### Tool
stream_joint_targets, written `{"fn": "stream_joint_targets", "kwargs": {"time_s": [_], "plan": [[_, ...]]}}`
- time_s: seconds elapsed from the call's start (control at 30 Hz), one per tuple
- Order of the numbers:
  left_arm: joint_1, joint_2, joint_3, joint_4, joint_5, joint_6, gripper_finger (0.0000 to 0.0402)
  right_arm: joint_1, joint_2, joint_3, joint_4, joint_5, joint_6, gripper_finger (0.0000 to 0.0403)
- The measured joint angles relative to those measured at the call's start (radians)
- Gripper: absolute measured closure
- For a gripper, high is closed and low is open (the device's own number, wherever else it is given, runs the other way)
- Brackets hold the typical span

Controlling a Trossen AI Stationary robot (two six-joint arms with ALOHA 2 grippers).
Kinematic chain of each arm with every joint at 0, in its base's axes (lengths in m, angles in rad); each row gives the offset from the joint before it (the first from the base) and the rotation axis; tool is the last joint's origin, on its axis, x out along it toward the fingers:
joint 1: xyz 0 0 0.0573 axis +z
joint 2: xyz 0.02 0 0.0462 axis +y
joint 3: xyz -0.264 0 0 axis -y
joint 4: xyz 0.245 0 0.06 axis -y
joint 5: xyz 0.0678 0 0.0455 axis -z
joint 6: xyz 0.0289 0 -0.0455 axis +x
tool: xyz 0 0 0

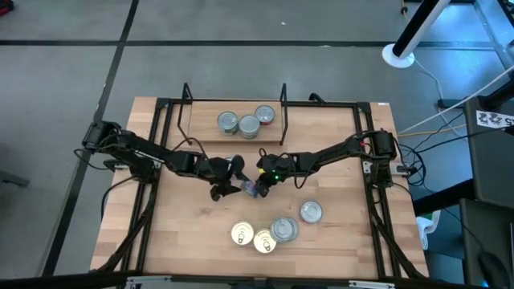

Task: Stack canned seafood by type on shelf
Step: Put the blue tuna can on the shelf

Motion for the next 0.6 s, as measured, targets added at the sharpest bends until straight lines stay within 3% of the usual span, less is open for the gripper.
{"fn": "stream_joint_targets", "kwargs": {"time_s": [0.27, 0.6], "plan": [[0.001, 0.0, 0.0, -0.007, 0.0, -0.147, 0.016, 0.0, 0.0, 0.0, 0.001, 0.02, -0.023, 0.0402], [0.002, 0.0, 0.0, -0.008, 0.0, -0.168, 0.016, 0.0, 0.0, 0.0, 0.001, 0.021, -0.034, 0.0402]]}}
